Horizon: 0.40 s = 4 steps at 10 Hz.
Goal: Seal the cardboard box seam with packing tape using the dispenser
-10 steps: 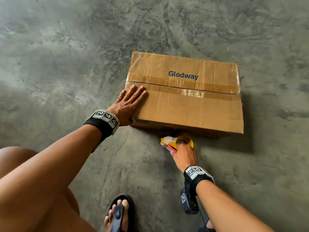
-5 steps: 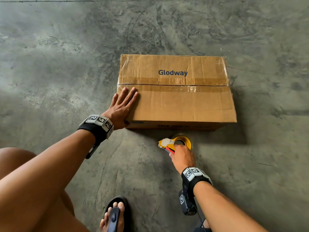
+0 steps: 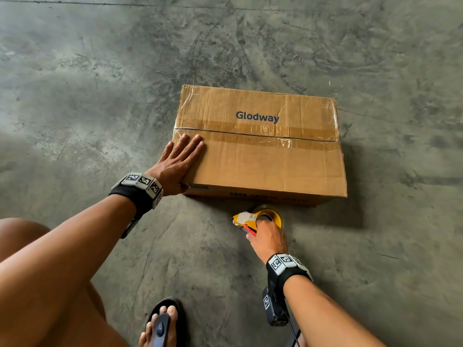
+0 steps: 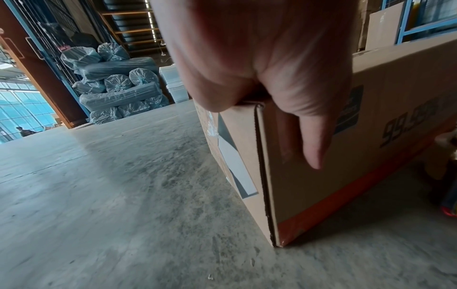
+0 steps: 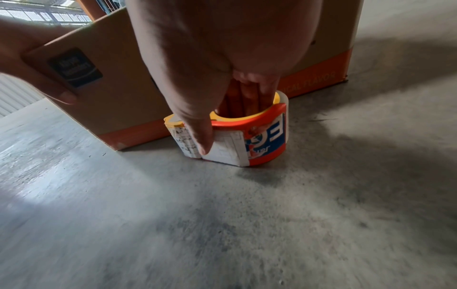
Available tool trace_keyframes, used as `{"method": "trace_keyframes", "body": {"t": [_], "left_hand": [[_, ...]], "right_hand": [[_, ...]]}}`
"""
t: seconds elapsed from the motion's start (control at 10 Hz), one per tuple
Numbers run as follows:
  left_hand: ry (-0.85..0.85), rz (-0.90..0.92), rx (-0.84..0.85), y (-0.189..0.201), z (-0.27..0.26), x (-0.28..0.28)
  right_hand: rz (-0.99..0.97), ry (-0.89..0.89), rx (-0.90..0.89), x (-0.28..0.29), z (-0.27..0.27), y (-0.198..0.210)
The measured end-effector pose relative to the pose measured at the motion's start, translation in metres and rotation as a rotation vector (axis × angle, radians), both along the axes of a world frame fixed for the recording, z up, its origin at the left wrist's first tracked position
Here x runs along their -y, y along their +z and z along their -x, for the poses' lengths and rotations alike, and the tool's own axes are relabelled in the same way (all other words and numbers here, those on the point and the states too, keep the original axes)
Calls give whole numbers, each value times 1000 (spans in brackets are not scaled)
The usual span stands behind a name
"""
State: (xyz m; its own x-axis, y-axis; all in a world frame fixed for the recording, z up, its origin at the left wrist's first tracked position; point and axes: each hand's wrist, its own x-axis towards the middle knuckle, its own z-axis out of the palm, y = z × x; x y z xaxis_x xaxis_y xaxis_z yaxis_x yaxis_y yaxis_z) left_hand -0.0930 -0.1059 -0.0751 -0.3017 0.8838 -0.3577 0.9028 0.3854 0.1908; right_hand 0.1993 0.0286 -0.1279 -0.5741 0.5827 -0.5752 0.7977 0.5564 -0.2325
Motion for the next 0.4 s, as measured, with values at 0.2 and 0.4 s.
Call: {"method": "trace_keyframes", "body": {"t": [0.2,0.4], "left_hand": [[5,6,-13,2,-1,-3],[89,71,27,12,-3,-11]], "right_hand": [[69,0,-47,-10,2,4],[47,-2,-100,-16,-1,11]]}}
